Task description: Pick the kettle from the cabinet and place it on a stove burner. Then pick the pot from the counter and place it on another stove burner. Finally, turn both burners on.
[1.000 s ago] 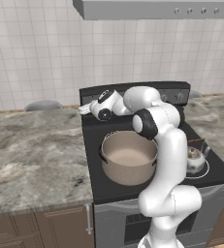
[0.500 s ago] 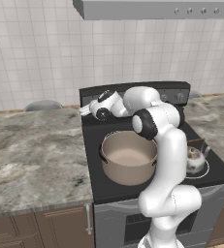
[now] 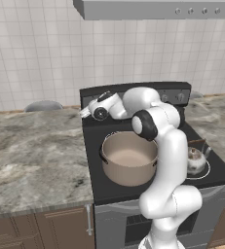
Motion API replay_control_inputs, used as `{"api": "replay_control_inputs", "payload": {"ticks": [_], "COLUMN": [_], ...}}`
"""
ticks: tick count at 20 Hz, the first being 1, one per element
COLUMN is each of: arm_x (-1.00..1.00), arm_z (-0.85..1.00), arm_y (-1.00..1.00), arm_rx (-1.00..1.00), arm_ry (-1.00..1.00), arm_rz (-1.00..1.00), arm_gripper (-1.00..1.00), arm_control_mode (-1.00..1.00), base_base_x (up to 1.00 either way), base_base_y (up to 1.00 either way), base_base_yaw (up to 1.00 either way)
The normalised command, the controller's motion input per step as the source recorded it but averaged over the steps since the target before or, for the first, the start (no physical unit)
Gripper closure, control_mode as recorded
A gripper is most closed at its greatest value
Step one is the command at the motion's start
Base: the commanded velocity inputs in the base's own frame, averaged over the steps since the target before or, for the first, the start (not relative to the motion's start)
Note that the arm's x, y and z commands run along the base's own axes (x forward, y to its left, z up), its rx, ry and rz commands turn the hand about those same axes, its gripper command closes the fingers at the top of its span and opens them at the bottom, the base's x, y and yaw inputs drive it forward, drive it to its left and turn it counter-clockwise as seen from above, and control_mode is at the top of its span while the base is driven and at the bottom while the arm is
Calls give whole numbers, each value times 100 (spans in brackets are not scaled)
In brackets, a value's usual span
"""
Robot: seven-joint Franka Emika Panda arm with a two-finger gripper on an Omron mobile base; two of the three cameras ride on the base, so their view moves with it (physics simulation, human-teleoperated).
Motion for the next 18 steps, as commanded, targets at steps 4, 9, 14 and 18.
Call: {"api": "replay_control_inputs", "payload": {"ticks": [4, 9, 14, 18], "arm_x": [0, 0, 0, 0], "arm_z": [0, 0, 0, 0], "arm_y": [0, 0, 0, 0], "arm_rx": [-14, -14, -14, -15], "arm_ry": [0, 2, 3, 3], "arm_rz": [0, 0, 0, 0], "arm_gripper": [100, 100, 100, 100], "arm_control_mode": [-100, -100, -100, -100], "base_base_x": [0, 0, 0, 0], "base_base_y": [0, 0, 0, 0], "base_base_yaw": [0, 0, 0, 0]}}
